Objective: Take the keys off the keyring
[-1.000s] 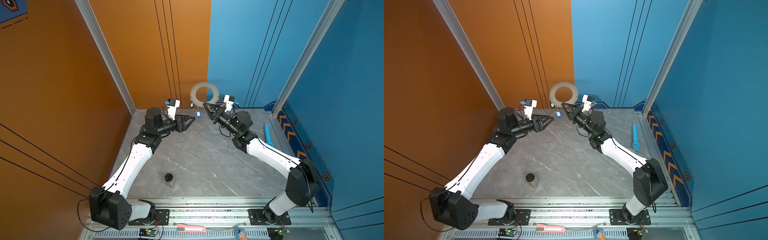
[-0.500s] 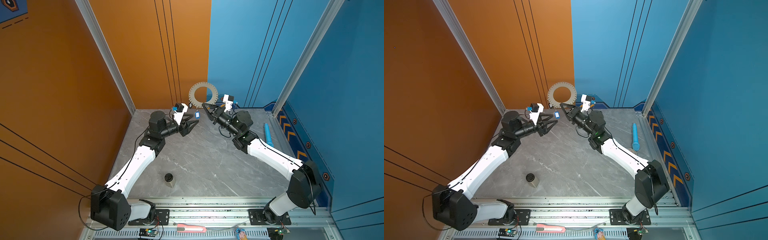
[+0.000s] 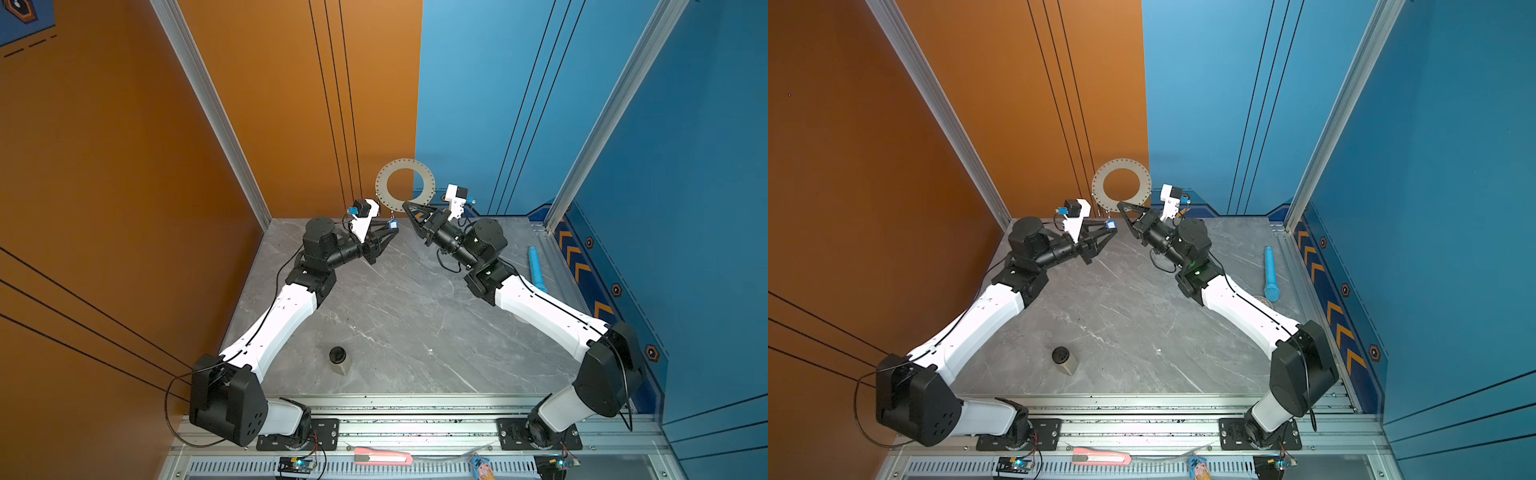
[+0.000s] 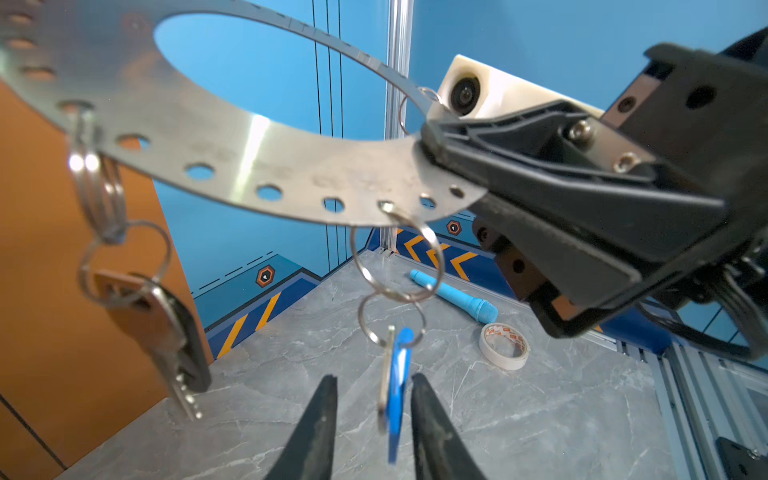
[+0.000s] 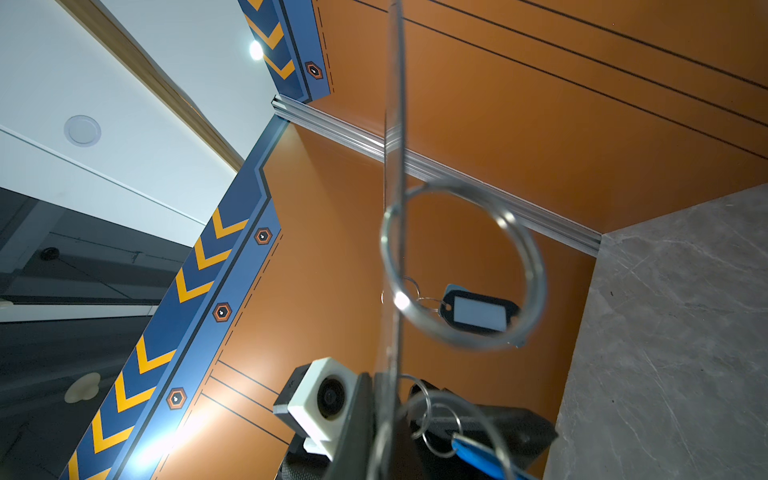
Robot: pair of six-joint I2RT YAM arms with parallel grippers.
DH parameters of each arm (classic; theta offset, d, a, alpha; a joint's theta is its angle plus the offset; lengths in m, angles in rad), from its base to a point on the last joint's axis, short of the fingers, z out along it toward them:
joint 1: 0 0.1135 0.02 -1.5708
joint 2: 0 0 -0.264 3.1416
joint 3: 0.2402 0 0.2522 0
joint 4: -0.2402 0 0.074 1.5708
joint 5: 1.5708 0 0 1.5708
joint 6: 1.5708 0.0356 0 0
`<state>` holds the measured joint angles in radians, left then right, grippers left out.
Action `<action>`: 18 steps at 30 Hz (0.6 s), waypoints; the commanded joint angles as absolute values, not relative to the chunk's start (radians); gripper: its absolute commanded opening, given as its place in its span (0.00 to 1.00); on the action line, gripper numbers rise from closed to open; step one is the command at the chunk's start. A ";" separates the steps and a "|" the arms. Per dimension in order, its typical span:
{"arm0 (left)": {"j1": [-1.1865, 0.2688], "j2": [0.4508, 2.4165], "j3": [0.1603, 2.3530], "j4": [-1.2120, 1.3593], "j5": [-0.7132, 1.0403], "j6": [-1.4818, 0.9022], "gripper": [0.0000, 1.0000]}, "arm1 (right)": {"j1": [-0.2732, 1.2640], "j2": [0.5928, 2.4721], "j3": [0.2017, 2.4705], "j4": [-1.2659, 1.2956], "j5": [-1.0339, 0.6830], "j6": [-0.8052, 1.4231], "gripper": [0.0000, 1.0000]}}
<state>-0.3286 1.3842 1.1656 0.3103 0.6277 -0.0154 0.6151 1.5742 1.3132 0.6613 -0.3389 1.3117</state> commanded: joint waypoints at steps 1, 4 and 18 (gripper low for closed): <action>-0.334 1.391 1.192 0.354 0.617 -0.026 0.27 | 0.609 1.561 1.361 0.683 -0.362 1.294 0.00; -0.334 1.394 1.201 0.356 0.620 -0.027 0.27 | 0.606 1.571 1.373 0.687 -0.366 1.301 0.00; -0.334 1.414 1.241 0.379 0.632 -0.050 0.21 | 0.594 1.574 1.359 0.700 -0.377 1.315 0.00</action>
<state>-0.3286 1.4086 1.2034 0.3492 0.6281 -0.0376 0.5980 1.5799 1.3418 0.6628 -0.3618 1.3128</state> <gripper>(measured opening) 0.218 0.047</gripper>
